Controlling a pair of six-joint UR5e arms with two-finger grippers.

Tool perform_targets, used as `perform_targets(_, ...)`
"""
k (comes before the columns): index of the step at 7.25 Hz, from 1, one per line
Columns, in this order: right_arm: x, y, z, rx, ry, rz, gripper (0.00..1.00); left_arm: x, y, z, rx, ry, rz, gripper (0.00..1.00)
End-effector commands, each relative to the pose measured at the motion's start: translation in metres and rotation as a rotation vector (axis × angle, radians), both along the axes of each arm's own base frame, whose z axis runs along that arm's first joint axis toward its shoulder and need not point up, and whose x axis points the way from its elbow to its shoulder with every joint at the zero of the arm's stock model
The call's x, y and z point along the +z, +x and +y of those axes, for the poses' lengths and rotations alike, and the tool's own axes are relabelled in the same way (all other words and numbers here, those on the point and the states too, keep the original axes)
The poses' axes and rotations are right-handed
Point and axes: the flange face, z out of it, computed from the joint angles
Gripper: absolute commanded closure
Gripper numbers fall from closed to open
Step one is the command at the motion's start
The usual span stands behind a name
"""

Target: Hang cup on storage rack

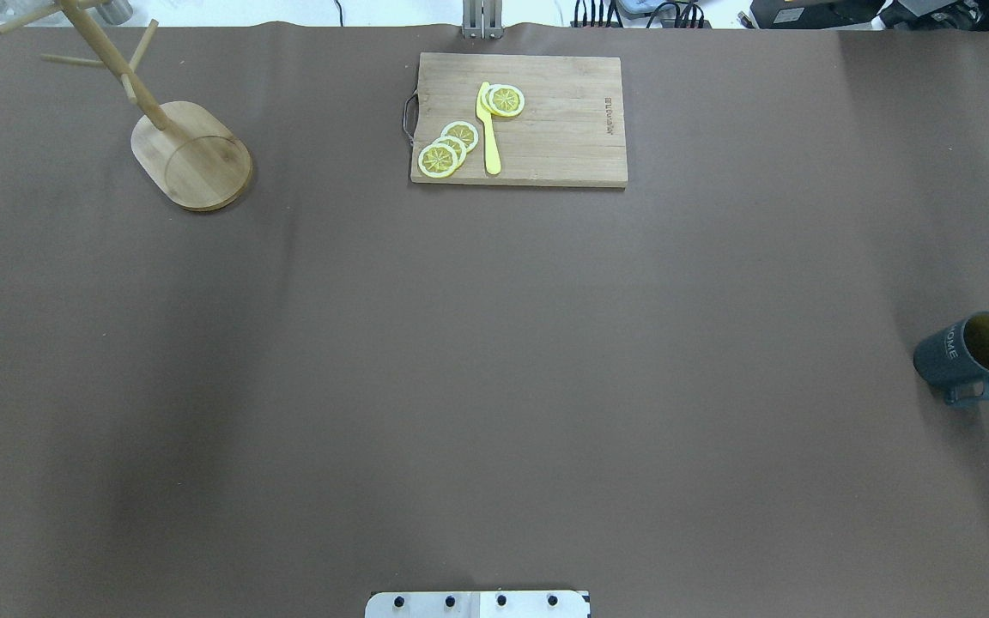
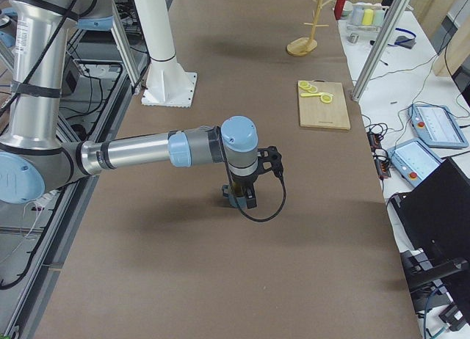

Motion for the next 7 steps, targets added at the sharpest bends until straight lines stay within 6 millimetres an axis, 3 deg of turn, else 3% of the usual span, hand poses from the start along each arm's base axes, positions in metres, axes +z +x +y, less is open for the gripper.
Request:
perform_targets(1, -0.001, -0.006, -0.012, -0.005, 0.063, 0.009, 0.0, -0.002, 0.0, -0.003, -0.002, 0.029, 0.0, 0.01)
perform_targets(2, 0.012, -0.027, -0.019, -0.036, 0.066, 0.008, 0.0, 0.001, 0.001, 0.002, -0.002, 0.064, -0.003, 0.01)
perform_targets(3, 0.013, -0.059, -0.026, -0.038, 0.031, 0.018, 0.0, 0.007, 0.001, 0.003, -0.001, 0.064, -0.004, 0.01)
perform_targets(4, 0.013, -0.082, -0.029, 0.008, 0.023, 0.05, 0.0, 0.008, 0.001, 0.003, -0.001, 0.063, -0.003, 0.01)
perform_targets(5, 0.025, -0.1, -0.025, 0.03, 0.008, 0.034, 0.0, 0.01, 0.001, 0.003, -0.002, 0.059, -0.003, 0.01)
perform_targets(7, 0.082, -0.118, -0.018, 0.054, 0.029, 0.03, 0.0, 0.011, 0.001, 0.005, 0.0, 0.056, 0.003, 0.01)
